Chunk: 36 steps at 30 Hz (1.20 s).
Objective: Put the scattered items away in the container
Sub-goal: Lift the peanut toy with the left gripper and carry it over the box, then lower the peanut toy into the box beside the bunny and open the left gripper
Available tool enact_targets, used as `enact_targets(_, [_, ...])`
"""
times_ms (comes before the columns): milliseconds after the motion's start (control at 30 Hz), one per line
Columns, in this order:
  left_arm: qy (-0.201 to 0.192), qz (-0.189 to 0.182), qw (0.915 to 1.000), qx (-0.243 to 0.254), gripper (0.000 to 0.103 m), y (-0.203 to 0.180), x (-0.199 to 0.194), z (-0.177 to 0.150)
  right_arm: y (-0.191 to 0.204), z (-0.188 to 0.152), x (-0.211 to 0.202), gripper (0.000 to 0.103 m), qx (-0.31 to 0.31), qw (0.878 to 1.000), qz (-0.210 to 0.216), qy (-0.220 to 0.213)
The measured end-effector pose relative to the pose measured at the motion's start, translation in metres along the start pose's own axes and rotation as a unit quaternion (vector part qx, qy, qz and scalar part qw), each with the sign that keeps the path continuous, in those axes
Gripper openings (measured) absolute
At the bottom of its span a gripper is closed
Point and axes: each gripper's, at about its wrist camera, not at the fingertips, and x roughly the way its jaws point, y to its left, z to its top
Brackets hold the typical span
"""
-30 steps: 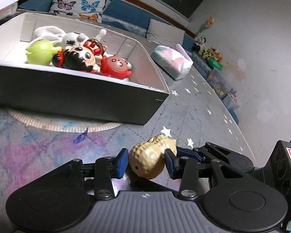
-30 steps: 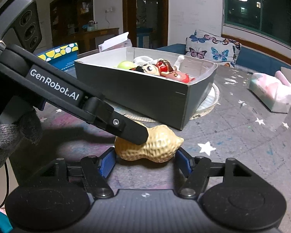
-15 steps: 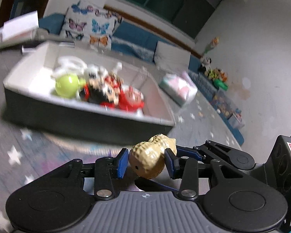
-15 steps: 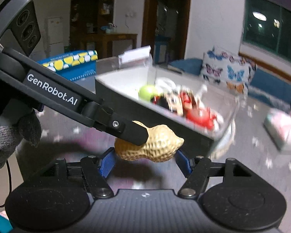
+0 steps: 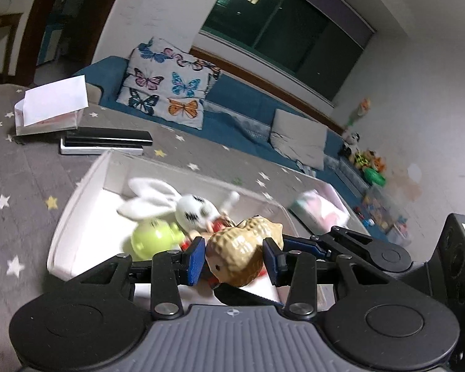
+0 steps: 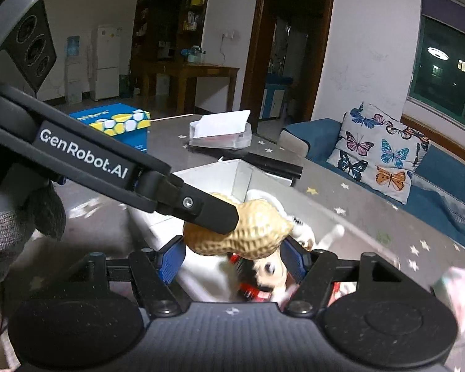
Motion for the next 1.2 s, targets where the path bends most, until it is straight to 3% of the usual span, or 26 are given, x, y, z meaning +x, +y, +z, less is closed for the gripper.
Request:
enact_targets(600, [0.034, -0.007, 0.9976, -0.059, 0.044, 0.053, 0.078, 0.04, -0.061, 0.022, 0.097, 0.069, 0.054, 0.996, 0.022, 0.065])
enact_targets(1200, [0.059, 0.003, 0.9953, -0.077, 0.042, 0.06, 0.09, 0.032, -0.063, 0.018, 0.098, 0.07, 0.044, 0.996, 0.014, 0.076])
